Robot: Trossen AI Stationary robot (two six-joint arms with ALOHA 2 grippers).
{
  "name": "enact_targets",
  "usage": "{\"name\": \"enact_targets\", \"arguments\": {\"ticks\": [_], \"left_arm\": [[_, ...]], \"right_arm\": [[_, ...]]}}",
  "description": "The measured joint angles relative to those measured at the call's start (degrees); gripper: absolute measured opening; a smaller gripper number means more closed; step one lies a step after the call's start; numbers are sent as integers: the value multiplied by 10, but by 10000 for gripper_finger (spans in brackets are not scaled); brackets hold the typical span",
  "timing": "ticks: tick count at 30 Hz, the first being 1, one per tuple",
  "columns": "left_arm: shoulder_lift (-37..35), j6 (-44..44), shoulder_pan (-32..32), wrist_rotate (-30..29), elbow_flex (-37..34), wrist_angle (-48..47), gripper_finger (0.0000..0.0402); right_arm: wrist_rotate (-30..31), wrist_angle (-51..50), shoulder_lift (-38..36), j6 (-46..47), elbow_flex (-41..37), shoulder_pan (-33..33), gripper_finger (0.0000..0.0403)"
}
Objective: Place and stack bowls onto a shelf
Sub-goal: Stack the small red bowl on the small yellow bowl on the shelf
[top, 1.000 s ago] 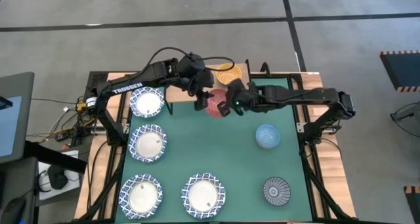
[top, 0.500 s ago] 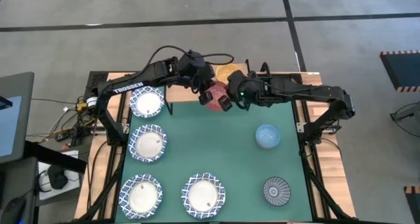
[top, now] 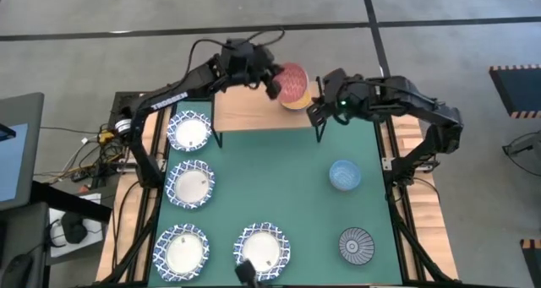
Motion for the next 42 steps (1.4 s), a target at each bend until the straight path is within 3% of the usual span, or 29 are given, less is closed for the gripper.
{"name": "enact_targets", "arguments": {"ticks": [8,10,21,29,34,38,42], "left_arm": [[83,-90,34,52,22,-2,2],[104,-85,33,51,41,-21,2],[187,1,27,58,197,-186,2],[211,8,27,62,215,-221,6],[211,-6,27,72,216,-212,49],[210,-45,30,120,216,-226,101],[209,-72,27,122,216,-244,140]], "right_arm": [[-18,-112,-1,116,-10,-7,219],[-43,-113,-9,118,-20,-8,219],[-61,-113,-19,134,-20,1,219],[-62,-112,-20,146,-31,1,219],[-78,-112,-37,148,-111,-6,219],[-122,-112,-66,156,-207,-19,219],[-145,-108,-100,189,-308,-19,219]]}}
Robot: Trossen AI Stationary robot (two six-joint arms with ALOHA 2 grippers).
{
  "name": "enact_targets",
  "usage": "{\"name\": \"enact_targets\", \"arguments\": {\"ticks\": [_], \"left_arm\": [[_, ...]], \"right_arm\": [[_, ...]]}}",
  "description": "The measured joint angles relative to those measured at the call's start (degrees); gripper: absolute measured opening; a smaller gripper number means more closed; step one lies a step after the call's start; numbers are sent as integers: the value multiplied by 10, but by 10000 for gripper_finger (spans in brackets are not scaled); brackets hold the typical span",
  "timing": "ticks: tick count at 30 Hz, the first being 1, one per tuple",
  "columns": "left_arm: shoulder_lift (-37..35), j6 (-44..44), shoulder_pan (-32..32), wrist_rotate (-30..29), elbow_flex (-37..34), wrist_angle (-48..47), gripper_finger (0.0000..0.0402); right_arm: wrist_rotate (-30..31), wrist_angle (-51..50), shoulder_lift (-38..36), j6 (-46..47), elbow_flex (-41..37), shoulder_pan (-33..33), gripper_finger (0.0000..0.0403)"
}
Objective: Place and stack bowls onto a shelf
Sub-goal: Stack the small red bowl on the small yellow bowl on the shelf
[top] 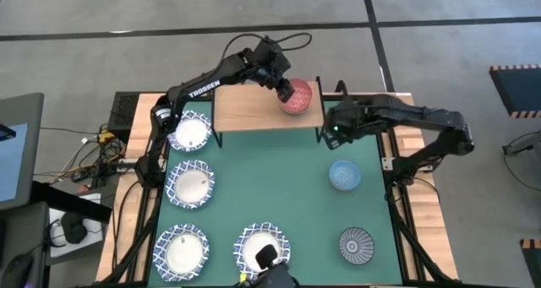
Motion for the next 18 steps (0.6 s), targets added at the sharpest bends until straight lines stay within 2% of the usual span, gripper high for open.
{"name": "enact_targets", "arguments": {"ticks": [5,11,14,18], "left_arm": [[-10,-5,0,-10,17,-13,154],[-12,5,0,-65,70,18,147],[-13,15,-1,-67,61,64,142],[-12,24,-7,-66,15,132,134]], "right_arm": [[-49,47,-68,24,-120,-15,219],[-97,131,-138,61,-231,-20,218],[-96,136,-151,89,-256,-8,214],[-85,136,-157,111,-268,8,205]]}}
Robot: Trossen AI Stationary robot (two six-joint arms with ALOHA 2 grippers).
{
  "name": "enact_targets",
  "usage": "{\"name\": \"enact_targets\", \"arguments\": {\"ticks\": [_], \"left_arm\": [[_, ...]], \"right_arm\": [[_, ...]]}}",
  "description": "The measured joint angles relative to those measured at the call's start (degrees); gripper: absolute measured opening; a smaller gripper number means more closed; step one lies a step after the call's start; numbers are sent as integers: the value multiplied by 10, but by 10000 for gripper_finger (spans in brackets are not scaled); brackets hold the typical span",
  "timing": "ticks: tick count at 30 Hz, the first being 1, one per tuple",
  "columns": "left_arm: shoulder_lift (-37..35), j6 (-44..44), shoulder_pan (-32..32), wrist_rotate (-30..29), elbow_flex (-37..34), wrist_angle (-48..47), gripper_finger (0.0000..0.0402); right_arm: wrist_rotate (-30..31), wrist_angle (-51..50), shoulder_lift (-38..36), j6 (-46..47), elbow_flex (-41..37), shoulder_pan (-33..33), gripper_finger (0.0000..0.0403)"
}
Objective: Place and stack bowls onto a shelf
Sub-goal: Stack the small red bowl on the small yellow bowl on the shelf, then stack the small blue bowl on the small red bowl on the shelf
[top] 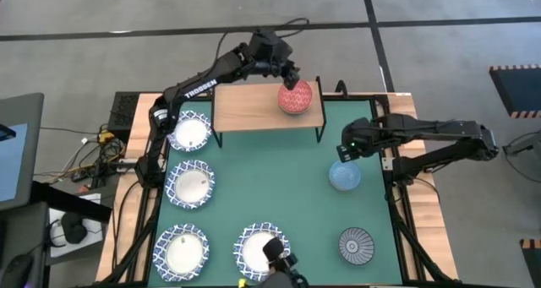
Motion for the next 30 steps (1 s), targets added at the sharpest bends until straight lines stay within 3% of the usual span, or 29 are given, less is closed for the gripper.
{"name": "enact_targets", "arguments": {"ticks": [6,14,24,30], "left_arm": [[1,-14,-8,-2,-60,75,128],[1,-9,-10,-14,-99,81,128],[0,7,-10,-13,-81,49,127],[-21,-35,-26,33,-52,68,127]], "right_arm": [[19,6,0,2,0,8,199],[28,14,0,10,0,8,198],[44,8,6,3,0,7,198],[41,-10,5,4,-19,8,198]]}}
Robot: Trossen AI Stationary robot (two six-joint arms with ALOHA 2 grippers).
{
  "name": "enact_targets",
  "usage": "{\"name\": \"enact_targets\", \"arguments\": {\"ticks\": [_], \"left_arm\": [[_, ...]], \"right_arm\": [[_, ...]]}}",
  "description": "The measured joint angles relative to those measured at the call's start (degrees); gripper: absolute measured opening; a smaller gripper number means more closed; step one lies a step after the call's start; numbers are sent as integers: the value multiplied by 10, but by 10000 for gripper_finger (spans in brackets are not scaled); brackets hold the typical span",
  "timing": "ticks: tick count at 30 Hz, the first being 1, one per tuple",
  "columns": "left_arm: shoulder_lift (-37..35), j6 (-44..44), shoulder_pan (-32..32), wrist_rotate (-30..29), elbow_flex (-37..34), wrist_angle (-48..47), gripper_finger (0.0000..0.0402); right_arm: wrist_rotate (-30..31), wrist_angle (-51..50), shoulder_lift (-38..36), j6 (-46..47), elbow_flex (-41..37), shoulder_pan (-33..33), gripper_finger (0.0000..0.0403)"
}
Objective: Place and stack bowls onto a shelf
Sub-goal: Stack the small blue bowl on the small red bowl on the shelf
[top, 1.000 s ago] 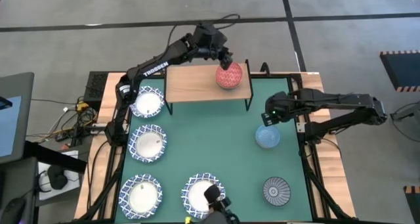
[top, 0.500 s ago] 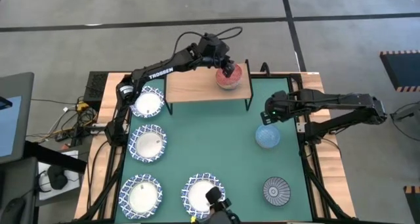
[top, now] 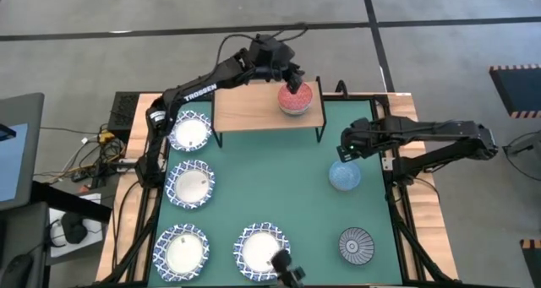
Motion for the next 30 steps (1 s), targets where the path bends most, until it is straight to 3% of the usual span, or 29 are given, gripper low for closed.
{"name": "enact_targets", "arguments": {"ticks": [10,22,30], "left_arm": [[41,106,-92,-50,-2,-10,127],[15,105,-93,-74,9,-24,127],[-23,92,-94,-74,16,-35,127]], "right_arm": [[-9,35,-20,41,-72,22,198],[-78,147,-19,28,-190,18,198],[-82,175,-16,2,-246,10,188]]}}
